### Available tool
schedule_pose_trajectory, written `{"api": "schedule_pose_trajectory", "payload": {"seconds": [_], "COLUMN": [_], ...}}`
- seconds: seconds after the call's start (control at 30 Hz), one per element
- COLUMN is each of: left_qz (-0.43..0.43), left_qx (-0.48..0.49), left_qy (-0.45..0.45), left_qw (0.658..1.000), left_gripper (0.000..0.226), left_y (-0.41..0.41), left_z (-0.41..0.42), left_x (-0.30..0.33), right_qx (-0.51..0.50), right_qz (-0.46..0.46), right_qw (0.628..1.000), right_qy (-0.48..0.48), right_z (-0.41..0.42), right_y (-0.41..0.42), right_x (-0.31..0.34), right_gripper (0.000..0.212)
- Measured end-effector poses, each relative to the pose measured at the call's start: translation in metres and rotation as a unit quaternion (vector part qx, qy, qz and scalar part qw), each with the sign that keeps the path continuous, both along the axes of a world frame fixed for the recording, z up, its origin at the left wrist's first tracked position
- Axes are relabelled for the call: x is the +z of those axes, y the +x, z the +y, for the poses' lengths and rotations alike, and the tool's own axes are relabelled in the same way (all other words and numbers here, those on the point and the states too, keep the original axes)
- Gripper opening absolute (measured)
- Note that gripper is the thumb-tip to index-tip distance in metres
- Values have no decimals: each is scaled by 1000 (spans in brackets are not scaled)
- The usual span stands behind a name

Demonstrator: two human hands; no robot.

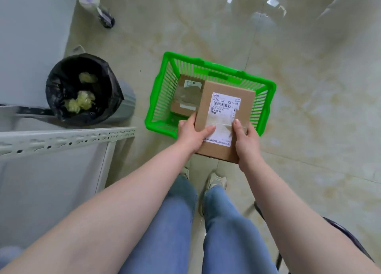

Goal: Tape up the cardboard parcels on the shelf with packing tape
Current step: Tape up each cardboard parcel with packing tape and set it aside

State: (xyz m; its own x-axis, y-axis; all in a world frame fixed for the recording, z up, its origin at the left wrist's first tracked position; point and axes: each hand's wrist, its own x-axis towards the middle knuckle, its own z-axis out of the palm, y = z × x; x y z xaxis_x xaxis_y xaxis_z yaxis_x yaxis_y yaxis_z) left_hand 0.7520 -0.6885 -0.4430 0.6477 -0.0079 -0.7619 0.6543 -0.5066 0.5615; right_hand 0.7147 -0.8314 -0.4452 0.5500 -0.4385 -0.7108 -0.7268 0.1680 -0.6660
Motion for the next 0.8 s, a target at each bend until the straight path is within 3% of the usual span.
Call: {"api": "schedule_pose_trajectory", "payload": {"seconds": [0.07,0.17,0.37,0.63,0.73,0.8], "left_qz": [4,9,-14,-68,-109,-164], "left_qx": [33,64,-7,-19,-87,-128], "left_qy": [11,39,64,121,213,299], "left_qw": [999,997,998,990,967,931], "left_gripper": [77,60,46,39,36,49], "left_y": [17,35,68,83,87,89], "left_z": [-10,-20,-30,-26,-28,-30], "left_x": [-35,-98,-204,-265,-267,-271], "right_qx": [-15,-24,-33,-16,-18,-21], "right_qz": [-6,7,32,53,63,57], "right_qw": [1000,1000,999,998,998,998], "right_qy": [-4,-10,7,-4,-22,-21], "right_z": [-7,-16,-35,-34,-34,-31], "right_y": [14,32,57,85,89,90], "right_x": [-38,-100,-215,-281,-290,-296], "right_gripper": [30,37,36,38,37,34]}}
